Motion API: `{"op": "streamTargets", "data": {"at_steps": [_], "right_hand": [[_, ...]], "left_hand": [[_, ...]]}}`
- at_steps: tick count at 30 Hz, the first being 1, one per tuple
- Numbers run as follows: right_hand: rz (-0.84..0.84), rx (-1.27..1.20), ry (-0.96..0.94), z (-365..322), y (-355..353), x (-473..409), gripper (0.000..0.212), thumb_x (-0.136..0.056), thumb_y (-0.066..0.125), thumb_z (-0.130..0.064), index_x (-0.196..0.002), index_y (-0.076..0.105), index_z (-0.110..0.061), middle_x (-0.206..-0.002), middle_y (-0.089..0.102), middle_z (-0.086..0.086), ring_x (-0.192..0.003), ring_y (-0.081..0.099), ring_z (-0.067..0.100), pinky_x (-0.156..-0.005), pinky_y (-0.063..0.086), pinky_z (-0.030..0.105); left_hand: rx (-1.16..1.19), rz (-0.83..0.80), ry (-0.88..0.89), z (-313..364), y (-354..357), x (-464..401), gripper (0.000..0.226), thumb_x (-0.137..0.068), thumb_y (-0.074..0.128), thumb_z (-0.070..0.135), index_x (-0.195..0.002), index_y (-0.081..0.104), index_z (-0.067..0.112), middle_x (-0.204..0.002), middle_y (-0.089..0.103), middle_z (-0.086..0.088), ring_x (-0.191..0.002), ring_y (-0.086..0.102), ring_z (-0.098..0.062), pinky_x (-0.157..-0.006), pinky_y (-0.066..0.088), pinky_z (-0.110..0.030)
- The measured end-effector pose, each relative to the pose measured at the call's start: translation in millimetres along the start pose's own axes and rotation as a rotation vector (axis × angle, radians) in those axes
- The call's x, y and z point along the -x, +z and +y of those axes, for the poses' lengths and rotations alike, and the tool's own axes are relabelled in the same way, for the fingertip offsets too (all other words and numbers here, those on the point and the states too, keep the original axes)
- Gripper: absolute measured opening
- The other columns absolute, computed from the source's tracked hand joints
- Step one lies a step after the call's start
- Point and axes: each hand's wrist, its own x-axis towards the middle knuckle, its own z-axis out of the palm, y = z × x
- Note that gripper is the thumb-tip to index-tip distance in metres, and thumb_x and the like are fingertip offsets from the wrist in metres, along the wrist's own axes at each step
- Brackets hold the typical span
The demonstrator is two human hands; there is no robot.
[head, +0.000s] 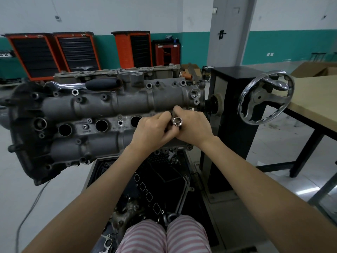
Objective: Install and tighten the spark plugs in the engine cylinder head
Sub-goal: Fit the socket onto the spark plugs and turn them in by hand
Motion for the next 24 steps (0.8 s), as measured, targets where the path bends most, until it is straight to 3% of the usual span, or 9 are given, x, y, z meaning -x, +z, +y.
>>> {"op": "streamTargets", "data": {"at_steps": [4,9,13,20,24], "right_hand": [[0.019,0.01,-0.033,-0.2,-1.0,0.4,0.02,-0.075,0.062,-0.019,-0.077,0.049,-0.004,-0.054,0.055,0.007,-0.044,0.05,0.029,-0.043,0.025,0.026],[0.006,-0.023,-0.045,2.1,0.7,0.4,0.016,-0.077,0.058,-0.019,-0.068,0.059,-0.006,-0.06,0.06,0.006,-0.055,0.057,0.027,-0.044,0.04,0.033],[0.043,-0.05,-0.019,2.4,1.7,0.4,0.019,-0.073,0.057,-0.017,-0.057,0.054,-0.007,-0.054,0.057,0.006,-0.051,0.055,0.027,-0.045,0.031,0.027],[-0.011,-0.013,-0.026,0.7,-0.3,0.1,0.02,-0.074,0.063,-0.022,-0.074,0.051,-0.006,-0.059,0.058,0.006,-0.051,0.055,0.03,-0.044,0.033,0.028],[-0.004,-0.01,-0.053,1.0,-0.9,1.3,0.015,-0.076,0.063,-0.017,-0.073,0.056,-0.004,-0.06,0.059,0.006,-0.051,0.055,0.028,-0.042,0.038,0.032]], "left_hand": [[-0.004,-0.034,0.008,3.4,-1.9,-1.4,0.027,-0.08,0.046,0.022,-0.063,0.047,0.0,-0.054,0.046,-0.008,-0.037,0.041,-0.025,-0.042,0.026,-0.019],[-0.005,-0.027,-0.038,1.7,-0.6,-0.7,0.031,-0.078,0.055,0.027,-0.059,0.045,0.004,-0.049,0.045,-0.004,-0.038,0.04,-0.021,-0.038,0.029,-0.023],[-0.034,0.006,-0.011,-2.5,2.9,-0.6,0.041,-0.081,0.057,0.031,-0.053,0.046,0.005,-0.045,0.047,-0.008,-0.036,0.045,-0.026,-0.036,0.034,-0.025],[-0.032,-0.025,-0.004,0.9,0.5,-0.9,0.028,-0.082,0.049,0.024,-0.064,0.046,0.003,-0.052,0.047,-0.007,-0.036,0.043,-0.025,-0.042,0.023,-0.019],[-0.02,-0.06,0.007,3.9,0.3,-1.7,0.019,-0.082,0.045,0.024,-0.076,0.035,0.009,-0.057,0.046,-0.009,-0.036,0.041,-0.025,-0.037,0.025,-0.02]]}}
